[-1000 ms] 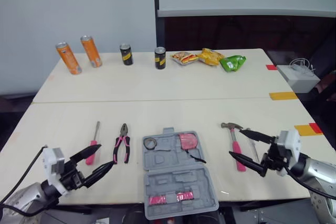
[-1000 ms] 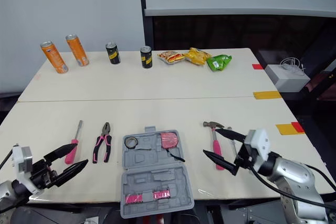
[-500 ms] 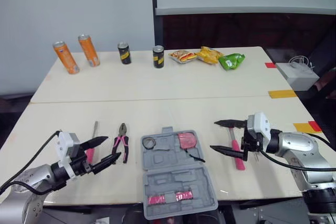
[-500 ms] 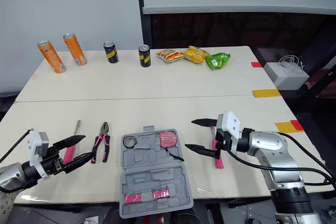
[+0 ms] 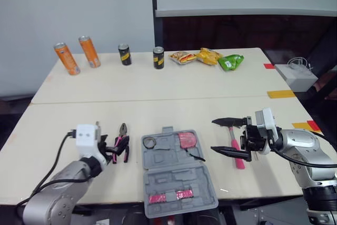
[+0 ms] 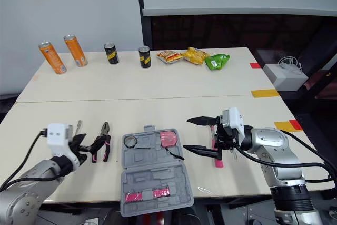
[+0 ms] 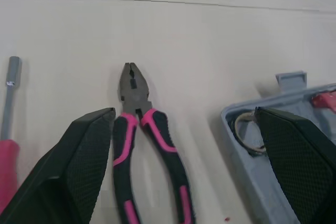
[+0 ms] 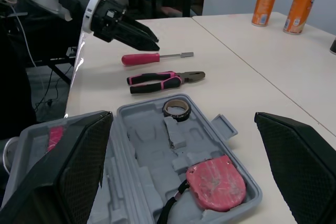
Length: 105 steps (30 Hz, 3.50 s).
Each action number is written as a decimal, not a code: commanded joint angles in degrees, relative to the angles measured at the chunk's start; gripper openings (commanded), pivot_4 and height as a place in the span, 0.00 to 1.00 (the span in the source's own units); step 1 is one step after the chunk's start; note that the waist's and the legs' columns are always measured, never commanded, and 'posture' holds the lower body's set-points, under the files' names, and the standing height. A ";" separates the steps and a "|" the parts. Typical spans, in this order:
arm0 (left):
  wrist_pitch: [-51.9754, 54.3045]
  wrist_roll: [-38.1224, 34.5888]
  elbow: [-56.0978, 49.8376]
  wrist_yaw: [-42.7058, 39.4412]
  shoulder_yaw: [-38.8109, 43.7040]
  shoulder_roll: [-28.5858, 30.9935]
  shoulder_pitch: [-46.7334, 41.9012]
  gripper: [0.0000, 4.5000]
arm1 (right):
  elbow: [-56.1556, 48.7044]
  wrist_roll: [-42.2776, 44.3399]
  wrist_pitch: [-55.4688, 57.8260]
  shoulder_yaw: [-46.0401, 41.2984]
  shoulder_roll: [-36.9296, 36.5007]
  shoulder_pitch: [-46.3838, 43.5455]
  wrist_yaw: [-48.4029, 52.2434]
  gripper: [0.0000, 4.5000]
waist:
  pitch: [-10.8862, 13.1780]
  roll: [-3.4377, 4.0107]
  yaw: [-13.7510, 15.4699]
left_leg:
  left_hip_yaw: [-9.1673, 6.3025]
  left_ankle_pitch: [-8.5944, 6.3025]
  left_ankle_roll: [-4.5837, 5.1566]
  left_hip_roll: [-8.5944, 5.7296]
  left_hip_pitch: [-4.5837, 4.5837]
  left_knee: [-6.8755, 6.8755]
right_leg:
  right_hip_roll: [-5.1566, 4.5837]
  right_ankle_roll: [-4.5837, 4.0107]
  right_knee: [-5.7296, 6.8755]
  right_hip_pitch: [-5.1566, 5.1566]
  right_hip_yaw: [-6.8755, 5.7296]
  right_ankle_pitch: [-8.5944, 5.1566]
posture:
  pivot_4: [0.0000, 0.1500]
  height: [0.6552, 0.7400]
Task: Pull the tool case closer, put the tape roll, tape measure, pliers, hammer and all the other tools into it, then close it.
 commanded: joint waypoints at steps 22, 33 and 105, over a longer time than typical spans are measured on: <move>13.02 16.53 17.19 10.49 -3.14 -10.43 -18.26 1.00 | -8.26 5.98 6.28 -6.20 -3.33 1.14 -1.27 1.00 | 0.00 0.00 0.54 | -0.55 0.08 0.22 -0.06 -0.75 0.10 | -0.11 0.05 -0.36 -0.18 -0.56 -0.01 | 1.00 1.00; 10.93 21.21 23.65 11.90 -2.43 -15.17 -18.68 0.81 | -8.88 7.41 6.07 -7.49 -3.20 1.92 -0.67 1.00 | -0.13 0.22 1.01 | -0.67 0.10 0.26 -0.08 -0.79 0.10 | -0.15 0.06 -0.42 -0.13 -0.69 -0.01 | 1.00 1.00; -31.70 26.12 37.35 -86.77 -38.99 30.27 -50.60 0.53 | -10.00 -16.60 41.09 33.20 11.92 -35.39 -20.77 0.65 | 1.17 0.35 1.12 | -0.86 0.75 -1.09 -0.48 -0.51 -0.40 | -0.56 0.02 0.58 -0.44 -0.83 0.01 | 1.00 1.00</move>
